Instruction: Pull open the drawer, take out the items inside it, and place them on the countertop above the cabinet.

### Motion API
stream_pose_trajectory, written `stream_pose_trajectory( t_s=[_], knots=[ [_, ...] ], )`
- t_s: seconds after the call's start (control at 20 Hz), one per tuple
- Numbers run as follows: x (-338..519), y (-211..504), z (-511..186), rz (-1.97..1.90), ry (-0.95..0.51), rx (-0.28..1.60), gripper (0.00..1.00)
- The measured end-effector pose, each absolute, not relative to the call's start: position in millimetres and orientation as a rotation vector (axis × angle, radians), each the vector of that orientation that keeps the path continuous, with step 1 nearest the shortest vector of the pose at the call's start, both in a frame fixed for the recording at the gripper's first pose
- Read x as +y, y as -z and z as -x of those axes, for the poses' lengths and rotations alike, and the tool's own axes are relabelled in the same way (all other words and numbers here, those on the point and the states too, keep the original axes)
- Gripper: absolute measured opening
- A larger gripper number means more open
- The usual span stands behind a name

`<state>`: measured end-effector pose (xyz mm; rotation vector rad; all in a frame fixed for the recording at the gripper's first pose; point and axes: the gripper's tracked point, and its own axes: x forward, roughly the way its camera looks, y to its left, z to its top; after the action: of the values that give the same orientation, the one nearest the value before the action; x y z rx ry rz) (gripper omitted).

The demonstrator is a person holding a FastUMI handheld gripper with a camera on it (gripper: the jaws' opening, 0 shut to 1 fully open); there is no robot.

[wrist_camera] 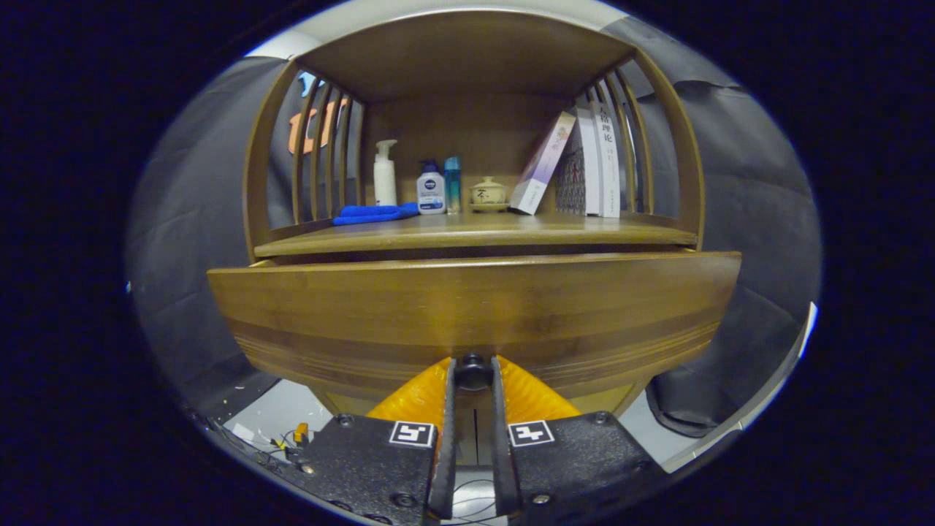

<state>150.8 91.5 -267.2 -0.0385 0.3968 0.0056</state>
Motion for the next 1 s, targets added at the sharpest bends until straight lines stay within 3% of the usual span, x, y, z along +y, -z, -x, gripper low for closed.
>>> stream_pose_trajectory(
  t_s=[1.0],
  knots=[
    [90.8, 269.8, -30.1, 0.039, -0.061, 0.448, 0.24]
  ],
)
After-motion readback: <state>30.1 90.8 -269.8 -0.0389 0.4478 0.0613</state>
